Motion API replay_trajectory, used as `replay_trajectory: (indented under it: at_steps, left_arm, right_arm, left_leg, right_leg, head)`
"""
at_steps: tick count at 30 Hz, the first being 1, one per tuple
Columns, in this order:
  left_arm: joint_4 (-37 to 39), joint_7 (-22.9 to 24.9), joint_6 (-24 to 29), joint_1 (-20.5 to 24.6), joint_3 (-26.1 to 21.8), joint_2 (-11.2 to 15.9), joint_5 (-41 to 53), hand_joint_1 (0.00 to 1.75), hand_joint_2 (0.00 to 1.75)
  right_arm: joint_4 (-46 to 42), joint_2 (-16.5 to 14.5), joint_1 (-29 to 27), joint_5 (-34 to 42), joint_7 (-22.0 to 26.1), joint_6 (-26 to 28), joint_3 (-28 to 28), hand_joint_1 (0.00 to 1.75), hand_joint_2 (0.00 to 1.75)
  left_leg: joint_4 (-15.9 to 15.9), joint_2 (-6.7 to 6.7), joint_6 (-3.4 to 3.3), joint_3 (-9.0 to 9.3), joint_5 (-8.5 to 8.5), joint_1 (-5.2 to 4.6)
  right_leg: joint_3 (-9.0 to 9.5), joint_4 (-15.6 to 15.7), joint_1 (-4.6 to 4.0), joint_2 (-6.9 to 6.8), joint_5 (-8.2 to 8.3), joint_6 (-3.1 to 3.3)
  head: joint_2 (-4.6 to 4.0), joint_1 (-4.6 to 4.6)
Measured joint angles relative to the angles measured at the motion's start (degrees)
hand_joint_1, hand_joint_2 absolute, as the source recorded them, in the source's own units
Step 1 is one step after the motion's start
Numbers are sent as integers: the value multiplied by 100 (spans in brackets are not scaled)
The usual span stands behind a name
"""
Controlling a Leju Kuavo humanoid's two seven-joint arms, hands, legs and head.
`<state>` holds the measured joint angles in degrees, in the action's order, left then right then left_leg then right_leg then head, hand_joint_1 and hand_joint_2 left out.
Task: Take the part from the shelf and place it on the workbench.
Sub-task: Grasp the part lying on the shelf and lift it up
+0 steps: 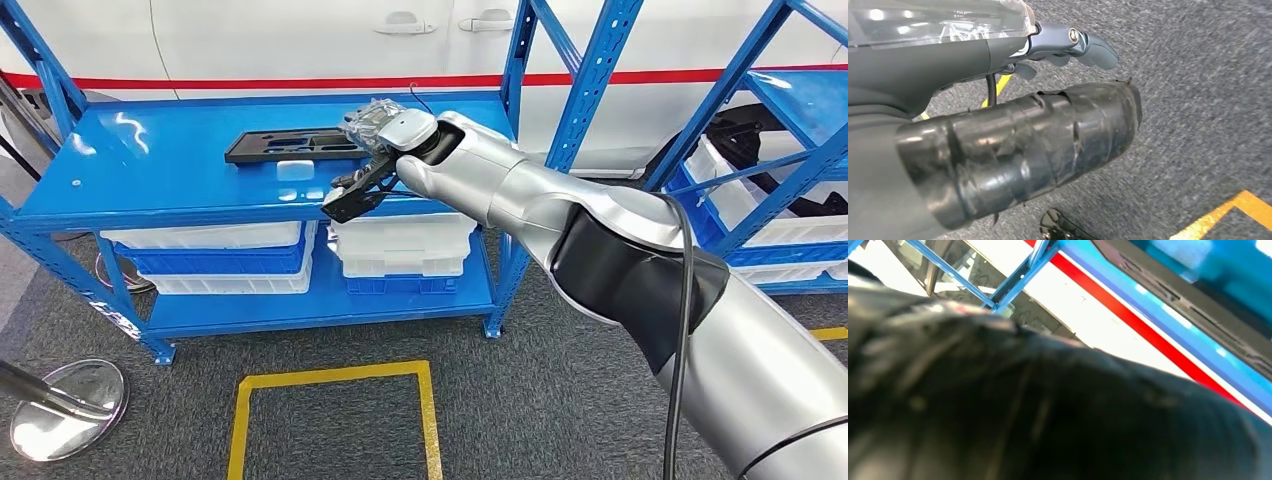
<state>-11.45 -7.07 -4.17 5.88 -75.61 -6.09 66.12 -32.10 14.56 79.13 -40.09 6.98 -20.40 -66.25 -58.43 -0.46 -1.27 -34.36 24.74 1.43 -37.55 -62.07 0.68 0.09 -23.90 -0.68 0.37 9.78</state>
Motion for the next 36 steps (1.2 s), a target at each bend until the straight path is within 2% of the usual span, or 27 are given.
replay_trajectory:
  at_steps: [1, 3, 5, 6, 7, 9, 10, 11, 12, 14, 15, 16, 18, 21, 22, 23, 25, 26, 27, 28, 29, 30, 31, 32, 34, 36]
  left_arm:
    - [0, -1, -1, 5, 0, -1, 0, 0, 0]
    - [1, -1, -4, 10, 0, -5, 0, 0, 0]
    - [2, -2, -8, 10, 1, -13, 0, 0, 0]
    - [2, -4, -9, 11, 1, -15, 0, 0, 0]
    - [2, -5, -9, 11, 0, -15, 0, 0, 0]
    - [2, -6, -5, 3, -1, -11, 0, 0, 0]
    - [2, -4, -4, -1, -1, -9, 0, 0, 0]
    - [2, -2, -3, -5, -1, -8, 0, 0, 0]
    - [2, -1, -2, -6, 0, -7, 0, 0, 0]
    - [2, 1, -1, -8, 0, -5, 0, 0, 0]
    - [2, 2, -1, -10, -1, -4, 0, 0, 0]
    - [2, 2, -1, -8, -1, -4, 1, 0, 0]
    - [2, 3, -4, -7, -2, -7, 2, 0, 0]
    - [2, 3, -7, -6, -2, -10, 4, 0, 0]
    - [2, 3, -8, -3, -2, -10, 4, 0, 0]
    - [2, 3, -8, -2, -2, -10, 4, 0, 0]
    - [2, 3, -9, -2, -2, -10, 3, 0, 0]
    - [2, 3, -9, -7, -2, -10, 2, 0, 0]
    - [2, 3, -8, -11, -2, -10, 2, 0, 0]
    - [2, 3, -8, -15, -2, -10, 1, 0, 0]
    - [2, 3, -8, -15, -2, -10, -2, 0, 0]
    - [2, 2, -8, -14, -2, -12, -5, 0, 0]
    - [2, -2, -8, -11, -2, -14, -8, 0, 0]
    - [2, -8, -9, -7, -2, -16, -13, 0, 0]
    - [3, -23, -9, 3, -2, -24, -21, 0, 0]
    - [3, -41, -9, 11, -2, -28, -26, 0, 0]
  right_arm:
    - [9, -4, 3, -2, 2, 2, -7, 0, 0]
    - [28, -11, 0, -4, 4, 8, -20, 0, 0]
    - [42, -15, -9, -4, 15, 20, -23, 0, 0]
    - [49, -18, -7, -4, 22, 26, -23, 0, 0]
    - [55, -22, -7, -4, 33, 30, -24, 0, 0]
    - [71, -31, -18, -4, 54, 30, -32, 0, 0]
    - [76, -35, -33, -3, 66, 28, -40, 0, 0]
    - [80, -39, -47, -3, 73, 26, -50, 0, 0]
    - [84, -42, -57, -2, 77, 25, -57, 0, 0]
    - [88, -47, -60, -2, 74, 24, -63, 0, 0]
    - [90, -48, -56, -2, 74, 22, -64, 0, 0]
    - [92, -48, -53, -1, 73, 17, -65, 0, 0]
    - [98, -49, -53, 6, 73, 3, -67, 0, 0]
    - [100, -49, -43, 16, 74, -7, -68, 0, 0]
    - [100, -48, -35, 18, 74, -9, -68, 0, 0]
    - [102, -48, -34, 19, 75, -13, -68, 0, 0]
    - [111, -46, -57, 20, 76, -22, -71, 0, 0]
    - [117, -46, -78, 20, 79, -25, -73, 0, 0]
    - [122, -46, -93, 20, 82, -26, -75, 0, 0]
    - [126, -46, -99, 21, 86, -26, -76, 0, 0]
    - [128, -46, -95, 22, 88, -26, -76, 0, 0]
    - [130, -46, -86, 24, 89, -26, -76, 0, 0]
    - [131, -46, -75, 26, 89, -26, -76, 0, 0]
    - [132, -46, -66, 28, 89, -25, -76, 0, 0]
    - [134, -45, -60, 31, 89, -21, -76, 0, 0]
    - [135, -47, -58, 33, 89, -12, -76, 0, 0]
  left_leg:
    - [2, 0, 27, 5, 14, -5]
    - [19, 4, 85, 5, 27, -12]
    - [-5, 12, 144, 7, 69, -6]
    - [-128, 16, 167, -42, 142, -4]
    - [-377, 19, 185, -160, 264, -2]
    - [-1149, 20, 211, -569, 565, 0]
    - [-1477, 20, 222, -773, 641, 1]
    - [-1627, 21, 227, -897, 612, 1]
    - [-1543, 21, 226, -903, 466, 1]
    - [-839, 26, 199, -632, 5, -1]
    - [-468, 27, 179, -460, -143, -10]
    - [-223, 27, 154, -341, -211, -19]
    - [-90, 18, 104, -270, -162, -40]
    - [-38, 15, 18, -211, -133, -14]
    - [-16, 17, -12, -175, -123, -1]
    - [-4, 17, -36, -145, -106, 3]
    - [-1, 12, -63, -97, -58, 1]
    - [-2, 10, -65, -66, -29, 0]
    - [-3, 7, -60, -27, 2, 0]
    - [-5, 5, -53, 21, 36, -1]
    - [-5, 3, -42, 75, 75, -2]
    - [-4, 4, -25, 119, 112, -10]
    - [-3, 2, -4, 147, 139, -14]
    - [-2, 2, 19, 156, 159, -17]
    - [21, 6, 78, 165, 177, -17]
    - [-30, 20, 135, 164, 237, -14]
  right_leg:
    - [101, 217, -19, -3, 50, 24]
    - [152, 332, -55, -1, 12, 75]
    - [204, 383, -26, 3, 14, 136]
    - [244, 419, -14, 0, 14, 173]
    - [286, 447, -4, -5, 8, 210]
    - [334, 452, -27, -12, -30, 272]
    - [353, 447, -38, -8, -53, 287]
    - [377, 440, -47, -3, -79, 293]
    - [407, 427, -51, 2, -112, 288]
    - [478, 381, -53, 8, -206, 259]
    - [496, 343, -66, 10, -258, 232]
    - [499, 318, -76, 14, -296, 204]
    - [489, 299, -99, 19, -332, 148]
    - [469, 205, -79, 16, -423, 67]
    - [373, 0, -67, 15, -525, 34]
    - [200, -330, -51, 10, -662, 4]
    - [-262, -1096, -27, 8, -902, -40]
    - [-434, -1314, -17, 8, -900, -51]
    - [-503, -1312, -9, 7, -773, -53]
    - [-453, -1075, -3, 7, -536, -44]
    - [-319, -672, -2, 6, -243, -21]
    - [-165, -290, -19, 7, -28, 8]
    - [-25, 28, -41, 6, 98, 46]
    - [59, 211, -64, 4, 123, 80]
    - [120, 316, -94, 6, 51, 139]
    - [203, 402, -61, 4, 36, 196]
  head:
    - [0, -1]
    - [0, -2]
    - [1, -3]
    - [1, -5]
    - [1, -5]
    - [1, -6]
    - [0, -5]
    - [0, -6]
    - [0, -6]
    - [0, -5]
    - [0, -5]
    - [1, -6]
    - [1, -5]
    - [0, -4]
    - [0, -3]
    - [0, -3]
    - [0, -3]
    - [0, -3]
    - [0, -3]
    - [0, -3]
    - [0, -3]
    - [0, -4]
    - [0, -3]
    - [0, -3]
    - [0, 0]
    - [0, -2]
